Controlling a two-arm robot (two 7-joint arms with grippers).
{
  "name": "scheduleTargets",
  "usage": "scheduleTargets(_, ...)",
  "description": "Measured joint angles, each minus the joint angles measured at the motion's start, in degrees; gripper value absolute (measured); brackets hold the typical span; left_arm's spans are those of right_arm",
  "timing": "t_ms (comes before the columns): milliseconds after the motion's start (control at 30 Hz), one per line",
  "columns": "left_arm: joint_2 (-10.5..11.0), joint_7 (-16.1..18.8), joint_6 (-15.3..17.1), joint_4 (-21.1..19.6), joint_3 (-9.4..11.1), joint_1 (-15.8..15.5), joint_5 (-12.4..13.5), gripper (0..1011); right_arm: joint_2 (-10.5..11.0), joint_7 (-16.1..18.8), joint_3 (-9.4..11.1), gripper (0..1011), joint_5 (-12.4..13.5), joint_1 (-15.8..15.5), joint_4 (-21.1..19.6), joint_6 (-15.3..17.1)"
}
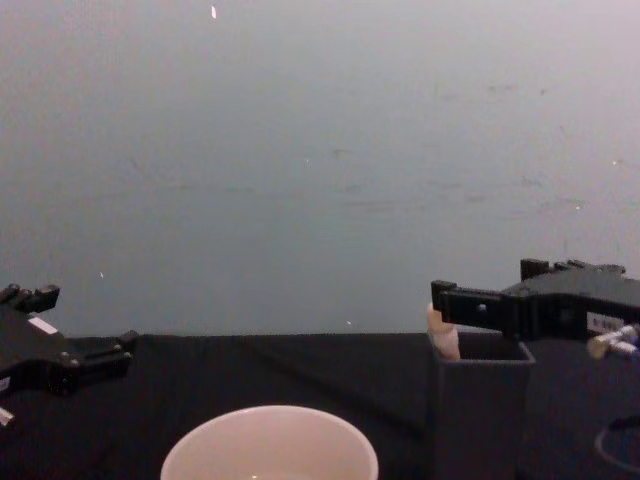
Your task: Pick up the stirring spoon with one hand, stir inside the cup, then place it back in its original position.
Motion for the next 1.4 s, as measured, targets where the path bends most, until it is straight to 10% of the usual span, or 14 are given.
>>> scheduleTargets(600, 0.00, 0.00, 0.00, 0.00, 0.00, 0.00, 0.00, 1001, -2.69, 1.47, 4.72, 1002, 1.72, 0.91, -0.98, -3.30)
scheduleTargets(900, 0.00, 0.00, 0.00, 0.00, 0.00, 0.00, 0.00, 1001, -4.18, -2.09, 8.07, 1002, -2.94, 4.15, 9.37, -10.56)
scheduleTargets(1400, 0.00, 0.00, 0.00, 0.00, 0.00, 0.00, 0.00, 1001, -4.14, -0.46, 8.71, 1002, -6.63, 3.66, 16.37, -10.79)
